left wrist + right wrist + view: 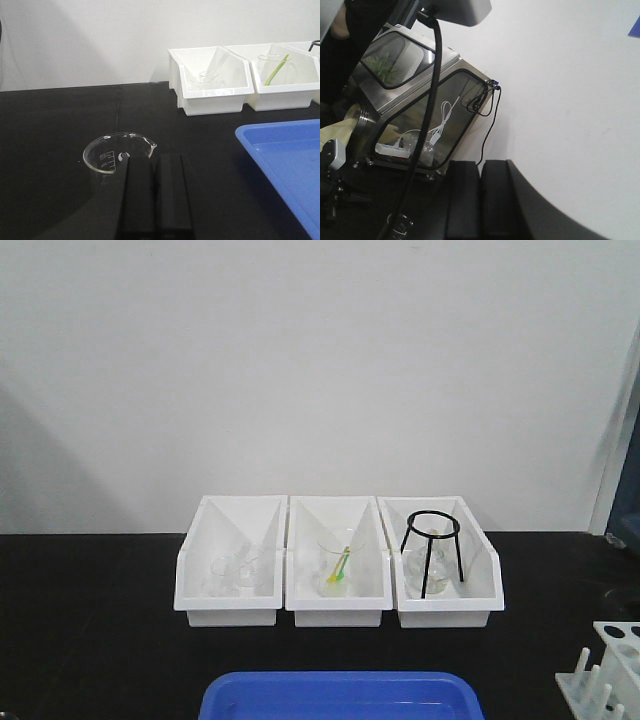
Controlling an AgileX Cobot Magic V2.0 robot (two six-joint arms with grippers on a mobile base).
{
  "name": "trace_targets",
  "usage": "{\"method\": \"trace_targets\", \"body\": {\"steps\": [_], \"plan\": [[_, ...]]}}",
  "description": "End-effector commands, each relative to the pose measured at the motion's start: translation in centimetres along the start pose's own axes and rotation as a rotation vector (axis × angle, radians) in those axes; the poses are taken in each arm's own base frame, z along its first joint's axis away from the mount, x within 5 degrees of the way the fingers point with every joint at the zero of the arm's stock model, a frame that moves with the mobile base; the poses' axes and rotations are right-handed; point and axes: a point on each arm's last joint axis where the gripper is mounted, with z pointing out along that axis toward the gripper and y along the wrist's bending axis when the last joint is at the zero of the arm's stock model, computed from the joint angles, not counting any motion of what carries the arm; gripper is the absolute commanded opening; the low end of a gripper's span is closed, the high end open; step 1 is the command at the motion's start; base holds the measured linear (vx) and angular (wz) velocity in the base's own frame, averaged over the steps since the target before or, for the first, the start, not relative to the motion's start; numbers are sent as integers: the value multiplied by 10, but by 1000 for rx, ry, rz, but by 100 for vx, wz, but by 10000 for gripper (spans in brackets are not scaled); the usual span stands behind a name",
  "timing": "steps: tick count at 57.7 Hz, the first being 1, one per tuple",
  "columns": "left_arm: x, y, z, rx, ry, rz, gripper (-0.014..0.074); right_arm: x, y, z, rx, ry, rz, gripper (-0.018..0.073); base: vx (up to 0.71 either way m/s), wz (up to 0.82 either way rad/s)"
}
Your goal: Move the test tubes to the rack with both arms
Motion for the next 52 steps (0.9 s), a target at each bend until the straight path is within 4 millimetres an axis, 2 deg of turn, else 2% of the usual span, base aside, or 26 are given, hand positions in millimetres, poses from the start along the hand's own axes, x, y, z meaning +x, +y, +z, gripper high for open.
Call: {"method": "trace_targets", "body": {"steps": [1,52], "plan": [[1,1,0,-9,-69,-2,-17,-9,-8,1,43,-58,26,-8,0,0],[1,1,0,-9,-69,-2,-17,-9,-8,1,43,-58,26,-8,0,0]]}}
